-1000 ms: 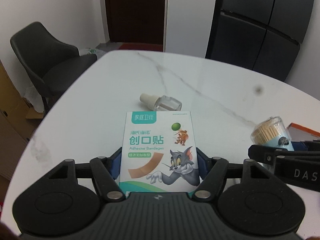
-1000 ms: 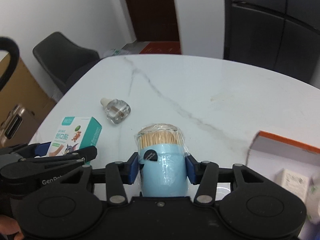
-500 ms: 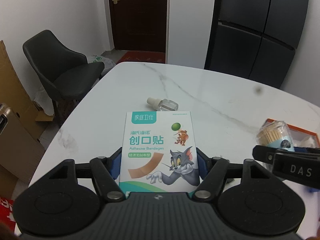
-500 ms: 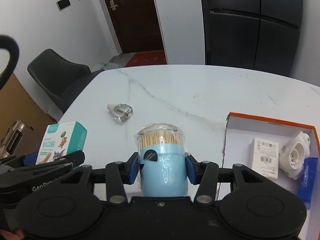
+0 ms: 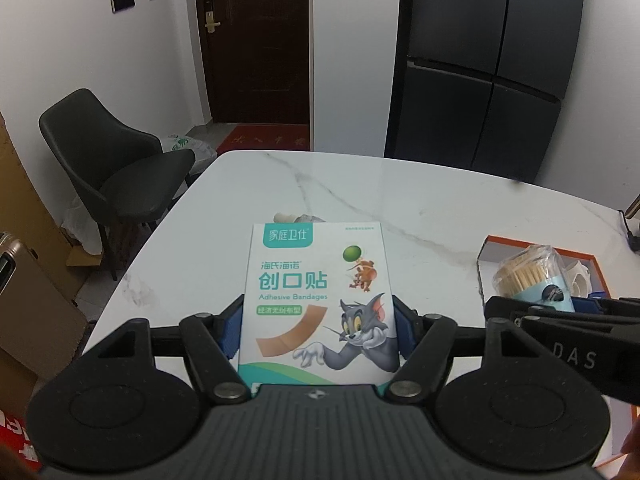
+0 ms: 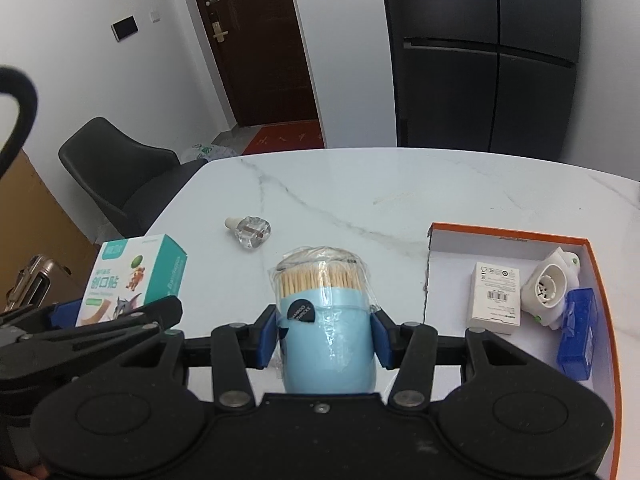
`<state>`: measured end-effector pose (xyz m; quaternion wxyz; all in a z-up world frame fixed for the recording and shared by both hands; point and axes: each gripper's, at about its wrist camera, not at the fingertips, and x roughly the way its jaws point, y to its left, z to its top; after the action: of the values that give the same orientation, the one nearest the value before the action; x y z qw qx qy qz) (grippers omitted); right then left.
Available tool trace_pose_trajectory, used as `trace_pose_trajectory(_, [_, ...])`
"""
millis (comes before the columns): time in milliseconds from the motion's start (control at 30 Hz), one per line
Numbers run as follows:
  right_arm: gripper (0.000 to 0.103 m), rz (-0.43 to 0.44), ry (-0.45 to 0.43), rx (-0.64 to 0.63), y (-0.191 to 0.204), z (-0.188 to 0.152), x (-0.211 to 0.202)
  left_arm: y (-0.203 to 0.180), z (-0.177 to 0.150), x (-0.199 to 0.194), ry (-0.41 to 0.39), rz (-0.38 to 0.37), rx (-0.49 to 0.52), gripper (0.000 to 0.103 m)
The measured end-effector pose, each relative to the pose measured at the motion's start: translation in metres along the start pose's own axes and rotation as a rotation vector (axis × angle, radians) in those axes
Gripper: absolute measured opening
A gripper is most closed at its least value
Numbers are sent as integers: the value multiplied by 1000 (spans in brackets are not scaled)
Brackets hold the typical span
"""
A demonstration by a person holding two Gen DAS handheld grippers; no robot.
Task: Organize rigid objects
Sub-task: 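Carry the bandage box and toothpick jar toward the tray with both grippers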
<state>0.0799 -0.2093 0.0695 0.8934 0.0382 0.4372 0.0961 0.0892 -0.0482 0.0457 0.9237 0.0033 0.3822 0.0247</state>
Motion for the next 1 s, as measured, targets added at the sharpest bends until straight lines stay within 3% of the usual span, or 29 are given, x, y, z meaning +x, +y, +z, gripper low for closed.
trace_pose_trajectory(1000, [59, -64, -13, 61, -37, -19, -26, -32, -16, -8, 12, -79, 65, 72])
